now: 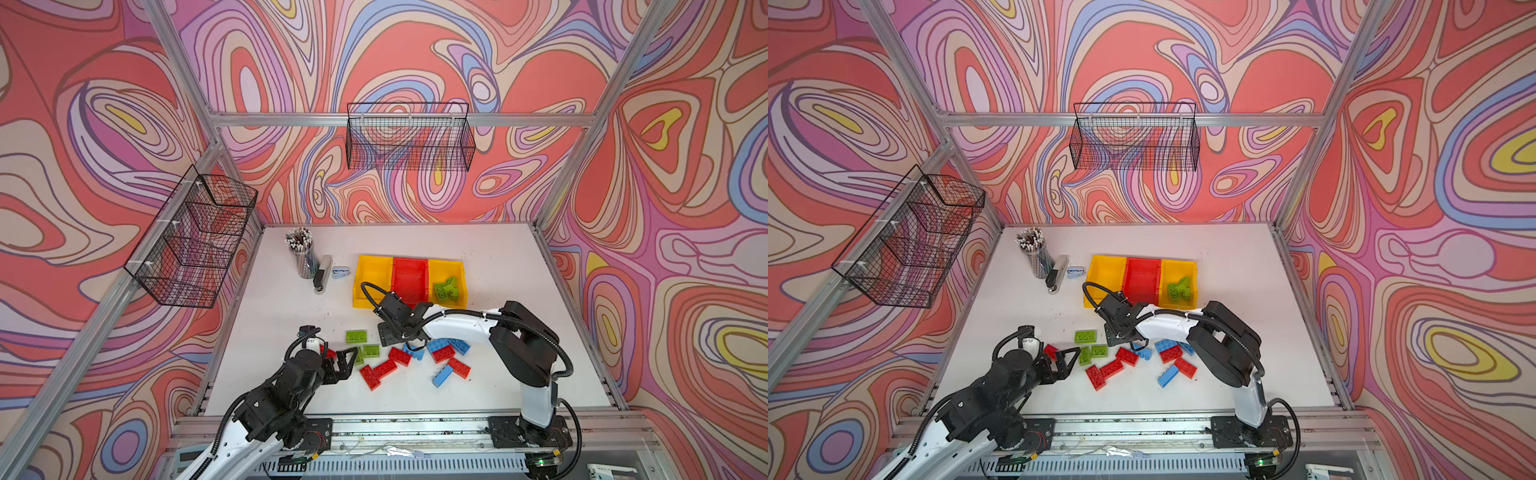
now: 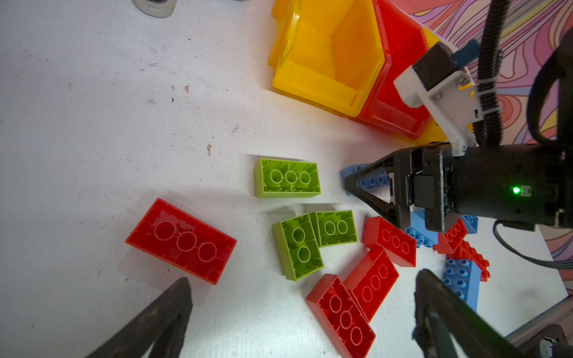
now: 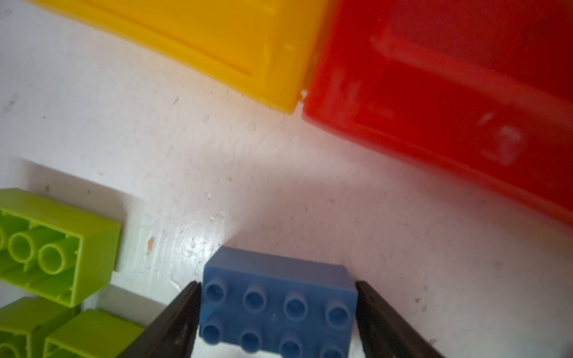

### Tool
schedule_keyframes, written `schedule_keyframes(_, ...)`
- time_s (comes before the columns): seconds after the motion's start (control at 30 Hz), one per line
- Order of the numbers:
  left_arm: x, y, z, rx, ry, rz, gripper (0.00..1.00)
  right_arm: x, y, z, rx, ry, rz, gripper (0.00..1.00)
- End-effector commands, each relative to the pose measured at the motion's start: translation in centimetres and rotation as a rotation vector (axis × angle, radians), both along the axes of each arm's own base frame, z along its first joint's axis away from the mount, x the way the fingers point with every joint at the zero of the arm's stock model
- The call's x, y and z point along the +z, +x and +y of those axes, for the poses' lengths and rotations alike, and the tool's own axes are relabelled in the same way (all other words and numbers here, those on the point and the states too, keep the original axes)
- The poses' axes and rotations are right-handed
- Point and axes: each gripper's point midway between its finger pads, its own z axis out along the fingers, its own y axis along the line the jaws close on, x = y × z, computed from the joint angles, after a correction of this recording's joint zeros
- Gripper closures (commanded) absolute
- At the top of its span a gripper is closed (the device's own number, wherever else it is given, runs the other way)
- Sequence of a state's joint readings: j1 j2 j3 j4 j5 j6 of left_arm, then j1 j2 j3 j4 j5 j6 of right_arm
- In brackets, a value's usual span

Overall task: Sort the legos into containers by color
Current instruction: 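Carry the blue brick to the red bin and open the right gripper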

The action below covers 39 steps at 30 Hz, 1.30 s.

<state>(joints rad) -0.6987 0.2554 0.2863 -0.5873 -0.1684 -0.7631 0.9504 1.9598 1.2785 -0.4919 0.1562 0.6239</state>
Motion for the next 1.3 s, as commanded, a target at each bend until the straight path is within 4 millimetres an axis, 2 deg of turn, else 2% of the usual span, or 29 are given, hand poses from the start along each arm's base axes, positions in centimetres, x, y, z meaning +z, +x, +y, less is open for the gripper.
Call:
schedule_keyframes(0.0, -0.9, 0.0, 0.7, 0.027, 0.026, 0.019, 0.0, -0.2, 0.3, 0.2, -0.013, -0.017, -0.011, 0.26)
schedule_keyframes(0.13, -0.9, 0.1, 0.5, 0.025, 0.033, 0.02, 0.0, 0.2, 0.2, 0.1, -0.003, -0.026, -0.015, 0.48)
schedule_keyframes(0.2, -0.7, 0.2, 0.5, 0.023, 0.036, 0.02, 0.0, 1.0, 0.3, 0.1, 0.002, -0.021, -0.023, 0.53)
schedule_keyframes(0.27, -0.5, 0.3, 0.3, 0.018, 0.037, 0.017, 0.0, 2.4, 0.4, 0.0, 0.013, -0.02, -0.041, 0.55)
schedule_keyframes(0.37, -0.2, 0.6, 0.0, 0.01, 0.04, 0.015, 0.0, 5.5, 1.5, -0.6, 0.021, -0.048, -0.116, 0.56)
schedule_keyframes(0.47, 0.1, 0.9, -0.4, -0.002, 0.047, 0.011, 0.0, 8.9, 3.5, -1.8, 0.01, -0.067, -0.185, 0.56)
schedule_keyframes(0.6, 0.5, 1.5, -1.0, -0.017, 0.059, 0.01, 0.0, 10.7, 6.8, -4.4, -0.036, -0.071, -0.217, 0.56)
schedule_keyframes(0.73, 0.7, 2.1, -1.4, -0.027, 0.078, 0.011, 0.0, 11.2, 9.7, -6.0, -0.068, -0.055, -0.231, 0.56)
schedule_keyframes(0.9, 1.2, 2.9, -2.0, -0.033, 0.086, 0.004, 0.0, 10.3, 13.1, -6.7, -0.081, -0.045, -0.218, 0.56)
schedule_keyframes(1.03, 1.7, 3.5, -2.5, -0.036, 0.091, -0.003, 0.0, 9.3, 14.6, -6.4, -0.072, -0.054, -0.208, 0.56)
schedule_keyframes(1.27, 1.9, 4.0, -2.8, -0.038, 0.105, -0.007, 0.0, 7.1, 16.0, -6.4, -0.065, -0.057, -0.171, 0.52)
